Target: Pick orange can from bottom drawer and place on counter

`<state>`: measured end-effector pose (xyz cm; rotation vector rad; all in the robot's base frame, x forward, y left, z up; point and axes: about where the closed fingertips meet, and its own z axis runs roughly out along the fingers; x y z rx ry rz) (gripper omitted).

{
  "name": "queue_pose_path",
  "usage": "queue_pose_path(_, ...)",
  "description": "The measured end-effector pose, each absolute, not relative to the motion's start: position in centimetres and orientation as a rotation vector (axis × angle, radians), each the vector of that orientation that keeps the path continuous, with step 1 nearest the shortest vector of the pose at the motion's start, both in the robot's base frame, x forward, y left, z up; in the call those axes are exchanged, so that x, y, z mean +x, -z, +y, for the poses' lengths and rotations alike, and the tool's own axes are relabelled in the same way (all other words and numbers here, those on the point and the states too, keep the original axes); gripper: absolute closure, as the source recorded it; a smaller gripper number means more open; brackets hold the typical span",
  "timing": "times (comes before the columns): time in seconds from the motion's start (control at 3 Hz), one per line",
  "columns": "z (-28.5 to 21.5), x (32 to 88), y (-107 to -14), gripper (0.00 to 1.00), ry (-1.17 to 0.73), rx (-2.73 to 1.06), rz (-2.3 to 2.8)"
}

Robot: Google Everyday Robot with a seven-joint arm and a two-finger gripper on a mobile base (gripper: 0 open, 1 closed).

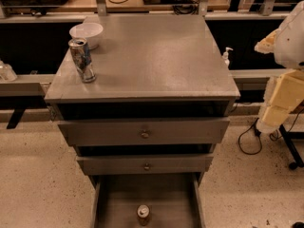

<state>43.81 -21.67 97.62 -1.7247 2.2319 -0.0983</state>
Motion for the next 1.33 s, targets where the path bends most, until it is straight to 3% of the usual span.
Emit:
queue_pose_path(0.67,-21.6,44.2,-96.9,0.00,0.067,-1.671,2.189)
queue_pose_path(1.33,-23.0,41.0,-89.3,0.00,-0.113,-1.528,2.058)
